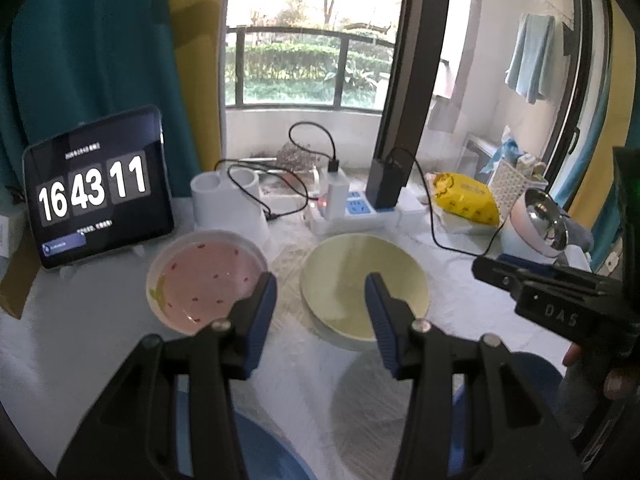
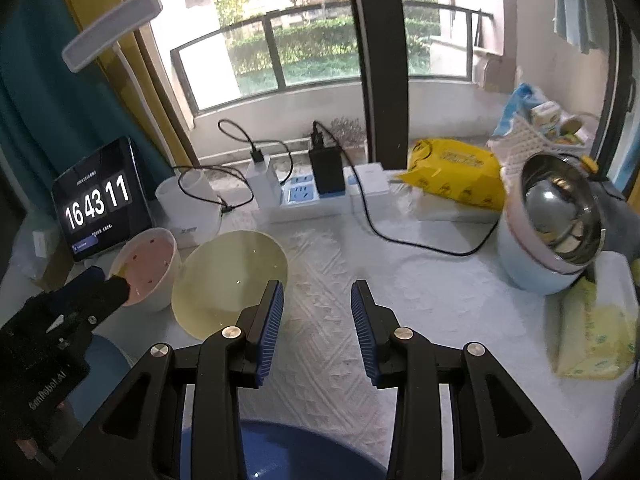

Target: Organize plates and bowls

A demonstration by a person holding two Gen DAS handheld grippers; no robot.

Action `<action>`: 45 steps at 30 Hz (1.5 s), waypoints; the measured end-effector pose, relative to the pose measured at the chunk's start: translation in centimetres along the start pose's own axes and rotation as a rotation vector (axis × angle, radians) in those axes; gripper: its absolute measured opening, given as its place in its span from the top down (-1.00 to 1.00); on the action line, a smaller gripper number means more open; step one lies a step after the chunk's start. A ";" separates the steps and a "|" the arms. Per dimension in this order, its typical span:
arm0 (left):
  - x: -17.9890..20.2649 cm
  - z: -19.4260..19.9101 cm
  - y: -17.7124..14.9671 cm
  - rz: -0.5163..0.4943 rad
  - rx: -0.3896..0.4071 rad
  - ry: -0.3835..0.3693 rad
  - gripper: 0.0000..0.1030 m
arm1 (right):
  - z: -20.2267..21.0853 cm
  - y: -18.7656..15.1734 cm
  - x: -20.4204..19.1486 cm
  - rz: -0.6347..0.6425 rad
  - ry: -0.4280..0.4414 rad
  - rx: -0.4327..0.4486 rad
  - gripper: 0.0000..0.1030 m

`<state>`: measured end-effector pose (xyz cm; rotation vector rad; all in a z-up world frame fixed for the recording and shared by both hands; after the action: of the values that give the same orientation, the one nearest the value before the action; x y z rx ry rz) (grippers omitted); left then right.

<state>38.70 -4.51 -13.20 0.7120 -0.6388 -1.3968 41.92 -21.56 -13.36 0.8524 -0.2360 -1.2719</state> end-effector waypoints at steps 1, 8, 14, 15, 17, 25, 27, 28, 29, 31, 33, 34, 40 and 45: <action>0.0 -0.5 -0.1 0.002 -0.012 0.001 0.08 | -0.5 -0.1 -0.1 0.001 0.007 -0.011 0.28; 0.7 -2.6 -0.9 -0.002 -0.068 -0.003 0.08 | -3.3 -0.8 -0.3 -0.017 0.027 -0.064 0.28; 1.4 -4.5 -2.3 -0.021 -0.143 0.003 0.08 | -5.2 -1.6 -0.5 -0.038 0.048 -0.106 0.28; 1.5 -4.8 -2.6 -0.025 -0.157 0.004 0.08 | -5.5 -1.8 -0.6 -0.039 0.053 -0.114 0.28; 1.7 -5.4 -3.0 -0.023 -0.185 -0.008 0.08 | -6.0 -2.0 -0.7 -0.038 0.057 -0.128 0.28; 1.7 -6.7 -3.4 -0.009 -0.222 0.019 0.08 | -7.7 -2.7 -0.7 -0.028 0.062 -0.174 0.29; 1.6 -7.1 -3.4 -0.009 -0.222 0.026 0.08 | -8.0 -2.8 -0.7 -0.021 0.059 -0.178 0.29; 1.6 -7.3 -3.5 -0.011 -0.223 0.027 0.08 | -8.1 -2.8 -0.7 -0.017 0.058 -0.179 0.30; 1.7 -7.5 -3.5 -0.014 -0.224 0.023 0.08 | -8.3 -2.8 -0.8 -0.015 0.060 -0.182 0.40; 1.8 -7.7 -3.7 -0.015 -0.228 0.011 0.14 | -8.7 -3.1 -1.0 -0.014 0.077 -0.197 0.52; 2.2 -7.8 -3.9 -0.036 -0.221 0.006 0.26 | -8.7 -3.0 -1.3 0.021 0.049 -0.194 0.57; 2.2 -7.7 -3.9 -0.038 -0.212 0.013 0.26 | -8.6 -3.0 -1.5 0.034 0.042 -0.191 0.58; 1.9 -7.6 -4.0 -0.028 -0.207 0.012 0.33 | -8.2 -2.9 -1.5 0.034 0.044 -0.174 0.62; 1.8 -6.8 -3.8 -0.023 -0.187 0.014 0.33 | -7.5 -2.7 -1.7 0.044 0.038 -0.154 0.64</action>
<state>41.61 -6.03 -20.51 0.5809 -0.4824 -1.4503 43.83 -16.93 -19.80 0.7352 -0.1245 -1.2152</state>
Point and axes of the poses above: each gripper's, at about its wrist camera, not at the fingertips, and z roughly against the way its jaws point, x to its right, y to its top, the point moved 9 cm from there along -z, roughly the way its jaws point, and after that the axes turned 12 degrees about y, right-handed, at the moved point
